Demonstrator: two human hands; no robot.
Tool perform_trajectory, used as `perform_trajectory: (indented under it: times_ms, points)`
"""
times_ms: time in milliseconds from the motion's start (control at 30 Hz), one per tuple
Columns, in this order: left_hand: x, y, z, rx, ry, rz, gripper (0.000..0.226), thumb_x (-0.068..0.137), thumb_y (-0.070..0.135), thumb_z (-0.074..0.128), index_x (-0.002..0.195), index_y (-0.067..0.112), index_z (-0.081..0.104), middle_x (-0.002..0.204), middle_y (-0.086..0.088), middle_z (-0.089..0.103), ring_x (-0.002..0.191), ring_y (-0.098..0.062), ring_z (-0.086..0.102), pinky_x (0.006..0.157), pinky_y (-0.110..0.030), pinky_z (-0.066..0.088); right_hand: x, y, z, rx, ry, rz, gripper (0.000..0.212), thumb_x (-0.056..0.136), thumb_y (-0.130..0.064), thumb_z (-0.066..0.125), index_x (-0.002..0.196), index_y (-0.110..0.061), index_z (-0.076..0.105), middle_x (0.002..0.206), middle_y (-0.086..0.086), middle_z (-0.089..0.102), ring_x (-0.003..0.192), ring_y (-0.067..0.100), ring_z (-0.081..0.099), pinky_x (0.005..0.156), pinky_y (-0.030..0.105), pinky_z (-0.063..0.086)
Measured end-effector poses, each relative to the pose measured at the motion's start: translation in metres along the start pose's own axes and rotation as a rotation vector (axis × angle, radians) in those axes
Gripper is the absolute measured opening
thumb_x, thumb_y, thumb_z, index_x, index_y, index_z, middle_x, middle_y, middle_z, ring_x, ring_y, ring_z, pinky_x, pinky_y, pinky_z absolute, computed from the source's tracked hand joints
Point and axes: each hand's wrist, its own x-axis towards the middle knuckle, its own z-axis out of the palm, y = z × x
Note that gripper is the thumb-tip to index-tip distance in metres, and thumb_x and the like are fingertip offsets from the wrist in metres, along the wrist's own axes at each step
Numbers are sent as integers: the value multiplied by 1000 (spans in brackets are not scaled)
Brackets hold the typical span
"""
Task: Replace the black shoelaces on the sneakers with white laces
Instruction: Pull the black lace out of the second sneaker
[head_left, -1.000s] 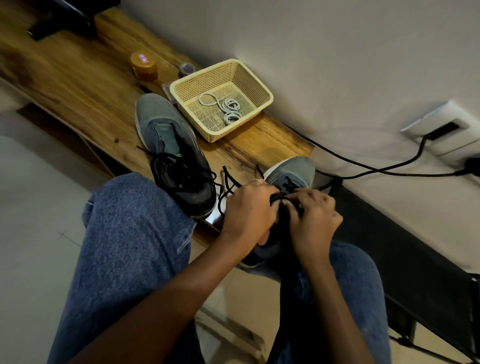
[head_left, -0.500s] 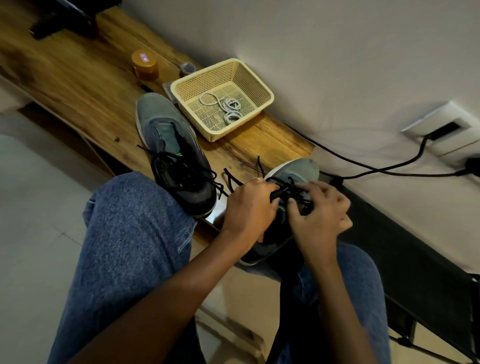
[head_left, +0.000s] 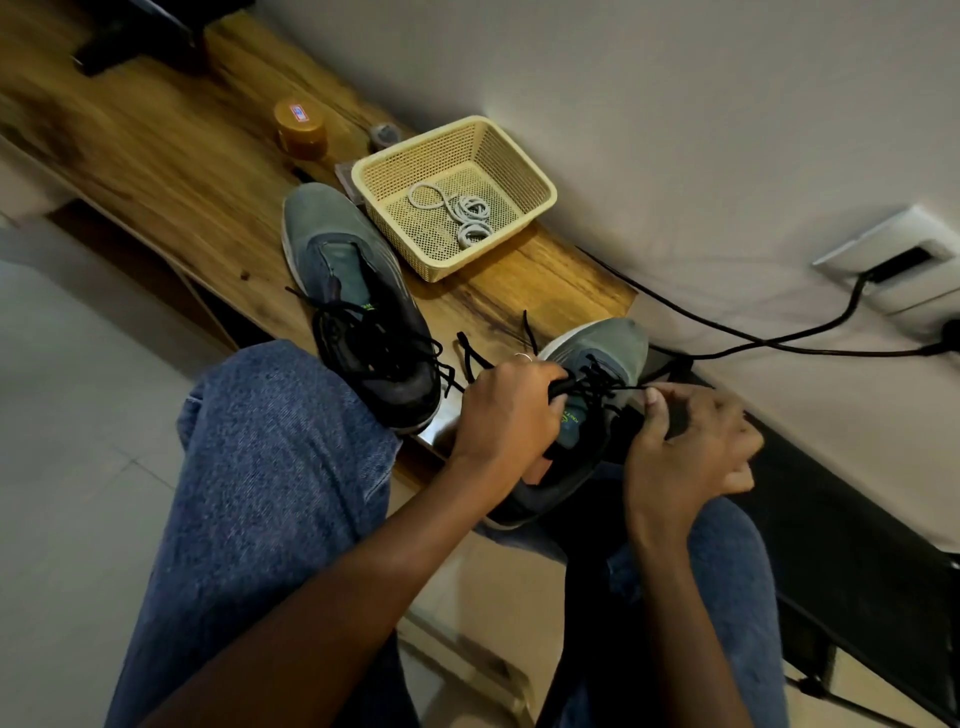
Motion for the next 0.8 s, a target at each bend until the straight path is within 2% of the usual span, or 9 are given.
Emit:
perform_trajectory:
  times_ms: [133, 233, 367, 433, 533, 667, 733, 800]
  points:
    - [1, 1, 1, 17, -7, -7, 28, 92, 30, 62, 119, 26, 67, 112, -5, 66, 102, -25, 62, 77, -34, 49, -3, -5, 0, -32, -171, -95, 17, 86, -19, 60, 103, -22, 64, 121, -1, 50, 119, 21, 30, 90, 34, 15]
    - [1, 1, 1, 38, -18, 2, 28, 92, 31, 60, 119, 25, 66, 110, -4, 65, 99, -25, 62, 75, -33, 48, -4, -13, 3, -149, -294, -247, 21, 84, -27, 66, 104, -26, 67, 126, -2, 49, 125, 23, 26, 96, 42, 19]
    - [2, 0, 0, 51, -19, 8, 32, 93, 33, 58, 124, 27, 63, 117, -3, 61, 105, -23, 60, 77, -31, 46, -4, -17, 11, -266, -415, -276, 21, 90, -31, 61, 107, -22, 69, 133, 0, 48, 129, 25, 22, 98, 45, 17]
    - [2, -1, 1, 65, -26, 19, 34, 94, 33, 56, 128, 27, 60, 121, -3, 58, 107, -23, 58, 80, -31, 46, -5, -15, 12, -212, -377, -293, 16, 90, -27, 62, 102, -21, 71, 127, 0, 54, 126, 25, 26, 96, 45, 17]
    - [3, -3, 2, 69, -41, 19, 39, 95, 34, 55, 133, 27, 56, 124, -2, 56, 110, -22, 57, 83, -32, 47, -7, -12, 11, -115, -212, -311, 8, 86, -21, 67, 92, -20, 71, 116, -2, 60, 119, 24, 32, 91, 42, 19]
    - [4, -4, 1, 58, -34, 1, 40, 94, 33, 56, 134, 27, 56, 127, -1, 56, 113, -21, 56, 84, -30, 46, -6, -12, 2, 42, -16, -144, 7, 88, -21, 64, 93, -19, 68, 114, -3, 57, 114, 20, 32, 91, 38, 20]
    - [4, -4, 1, 69, -37, 4, 40, 95, 33, 55, 135, 27, 55, 128, -1, 55, 114, -21, 55, 84, -30, 45, -7, -11, 0, 42, -8, -74, 9, 90, -23, 61, 96, -19, 66, 116, -2, 55, 114, 18, 31, 92, 36, 18]
    - [4, -4, 1, 72, -29, 5, 40, 95, 33, 55, 134, 26, 56, 129, -1, 55, 114, -21, 55, 84, -30, 45, -6, -11, 0, -14, -84, -62, 14, 90, -23, 59, 102, -18, 63, 120, 0, 52, 116, 19, 29, 95, 41, 22]
